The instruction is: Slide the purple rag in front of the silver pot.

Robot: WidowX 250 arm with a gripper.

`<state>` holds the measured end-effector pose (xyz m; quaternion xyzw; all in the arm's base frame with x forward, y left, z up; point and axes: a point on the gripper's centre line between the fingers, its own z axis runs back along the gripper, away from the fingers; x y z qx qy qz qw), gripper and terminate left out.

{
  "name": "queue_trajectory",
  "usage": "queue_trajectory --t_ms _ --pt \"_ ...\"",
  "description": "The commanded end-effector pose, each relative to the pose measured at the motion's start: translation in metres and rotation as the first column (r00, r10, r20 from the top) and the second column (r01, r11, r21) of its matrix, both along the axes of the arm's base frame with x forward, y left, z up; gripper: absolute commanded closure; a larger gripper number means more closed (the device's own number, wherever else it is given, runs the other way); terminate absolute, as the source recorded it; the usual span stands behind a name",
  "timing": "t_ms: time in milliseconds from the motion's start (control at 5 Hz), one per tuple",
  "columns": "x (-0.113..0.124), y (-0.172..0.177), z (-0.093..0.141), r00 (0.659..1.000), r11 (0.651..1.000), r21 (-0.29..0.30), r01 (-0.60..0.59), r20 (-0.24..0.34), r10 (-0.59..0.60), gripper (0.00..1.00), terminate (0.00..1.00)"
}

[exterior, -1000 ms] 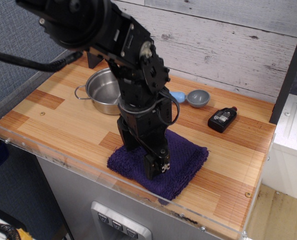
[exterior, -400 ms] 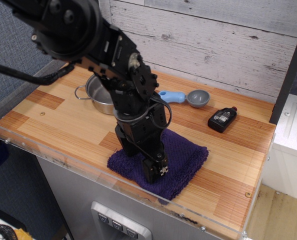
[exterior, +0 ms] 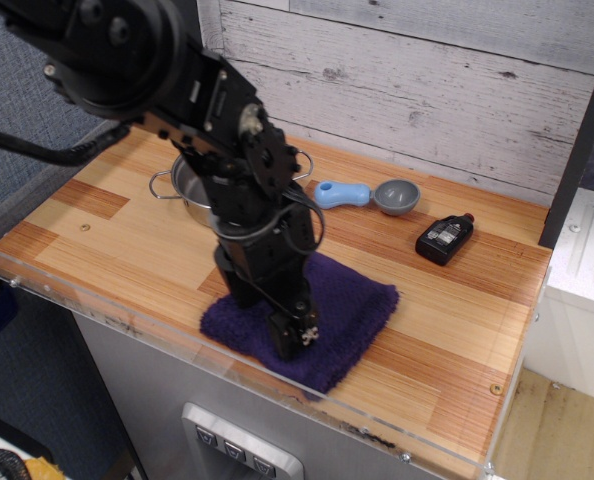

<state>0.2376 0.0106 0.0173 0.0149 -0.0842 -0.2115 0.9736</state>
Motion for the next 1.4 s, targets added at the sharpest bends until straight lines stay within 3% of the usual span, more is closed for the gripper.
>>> queue_trajectory --t_ms 0,1200 --pt "0.002 0.026 0.006 0.997 0.997 0.029 -0.076 0.021 0.075 0.00 0.00" --pt "0.015 0.125 0.004 0.950 0.945 0.092 -0.313 0.029 0.311 0.00 0.00"
